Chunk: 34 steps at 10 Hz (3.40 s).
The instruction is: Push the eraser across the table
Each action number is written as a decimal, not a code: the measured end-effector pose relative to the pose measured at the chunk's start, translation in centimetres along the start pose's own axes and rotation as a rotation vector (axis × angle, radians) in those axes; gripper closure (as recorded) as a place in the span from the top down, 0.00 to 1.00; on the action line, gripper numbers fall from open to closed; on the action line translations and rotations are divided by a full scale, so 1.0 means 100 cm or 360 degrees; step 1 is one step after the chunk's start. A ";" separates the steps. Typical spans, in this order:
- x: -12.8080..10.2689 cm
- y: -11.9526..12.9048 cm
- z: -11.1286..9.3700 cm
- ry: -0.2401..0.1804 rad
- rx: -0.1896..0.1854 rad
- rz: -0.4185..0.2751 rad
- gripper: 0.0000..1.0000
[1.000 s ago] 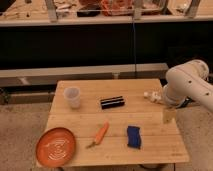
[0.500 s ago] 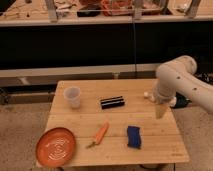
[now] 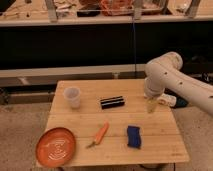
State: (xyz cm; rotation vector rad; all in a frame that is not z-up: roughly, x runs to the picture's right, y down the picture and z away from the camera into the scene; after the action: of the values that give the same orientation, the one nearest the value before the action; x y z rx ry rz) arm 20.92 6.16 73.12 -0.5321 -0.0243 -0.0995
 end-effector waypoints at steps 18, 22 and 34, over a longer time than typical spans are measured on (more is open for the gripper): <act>-0.062 -0.042 0.098 -0.0151 -0.0004 -0.0283 0.80; -0.068 -0.048 0.111 -0.0171 -0.0003 -0.0307 0.80; -0.074 -0.070 0.138 -0.0184 -0.0008 -0.0328 0.70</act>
State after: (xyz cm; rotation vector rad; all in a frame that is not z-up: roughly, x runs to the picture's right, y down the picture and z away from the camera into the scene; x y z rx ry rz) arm 12.84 7.81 88.14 -0.5388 -0.1917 -0.2702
